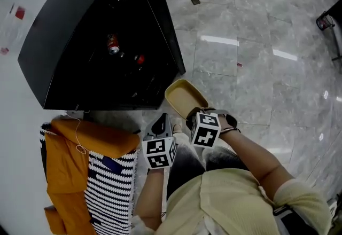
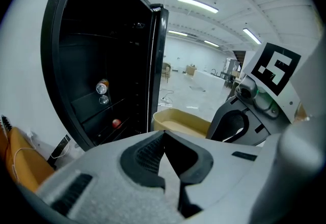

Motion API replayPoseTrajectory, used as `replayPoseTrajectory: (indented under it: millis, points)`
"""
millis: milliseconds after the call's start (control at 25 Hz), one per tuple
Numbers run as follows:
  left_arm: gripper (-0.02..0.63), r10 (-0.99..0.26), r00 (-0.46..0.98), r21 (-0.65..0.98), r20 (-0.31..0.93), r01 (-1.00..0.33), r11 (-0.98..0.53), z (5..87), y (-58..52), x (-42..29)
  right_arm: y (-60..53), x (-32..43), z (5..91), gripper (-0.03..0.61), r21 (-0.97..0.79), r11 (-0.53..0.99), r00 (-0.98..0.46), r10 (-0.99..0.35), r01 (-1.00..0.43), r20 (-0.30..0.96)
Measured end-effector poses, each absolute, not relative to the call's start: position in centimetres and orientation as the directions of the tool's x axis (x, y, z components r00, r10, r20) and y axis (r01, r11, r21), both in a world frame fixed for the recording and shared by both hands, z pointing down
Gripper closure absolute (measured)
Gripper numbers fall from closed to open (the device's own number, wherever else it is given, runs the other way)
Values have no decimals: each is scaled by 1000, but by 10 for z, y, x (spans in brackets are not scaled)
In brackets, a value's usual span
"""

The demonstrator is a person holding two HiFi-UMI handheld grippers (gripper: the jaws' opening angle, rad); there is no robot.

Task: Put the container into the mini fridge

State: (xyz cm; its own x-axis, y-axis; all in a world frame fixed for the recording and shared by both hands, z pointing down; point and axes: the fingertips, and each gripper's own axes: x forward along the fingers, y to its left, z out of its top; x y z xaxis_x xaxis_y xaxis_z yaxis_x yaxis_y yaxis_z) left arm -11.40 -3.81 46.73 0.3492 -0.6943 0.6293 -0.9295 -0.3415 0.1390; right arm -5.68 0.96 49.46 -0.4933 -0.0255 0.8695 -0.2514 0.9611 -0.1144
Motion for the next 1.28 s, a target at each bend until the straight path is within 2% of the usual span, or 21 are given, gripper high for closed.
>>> replayPoseTrajectory:
  millis: [240, 480, 920, 1280]
  points:
    - [592, -700, 364, 111, 615, -918, -380, 478, -69, -119, -17, -72, 510, 543, -116, 955, -490, -34, -272, 871]
    - [591, -740, 337, 102, 582, -933, -345, 497, -101, -130, -43, -77, 531, 543, -111, 957, -477, -31, -267, 879]
    - [591, -699, 299, 76, 650, -941, -331, 549, -133, -156, -76, -94, 577, 543, -117, 963, -466, -10, -242, 885]
    - [589, -717, 327, 90, 616, -933, -349, 566, -158, -163, -106, -116, 607, 543, -106, 967, -483, -18, -230, 875]
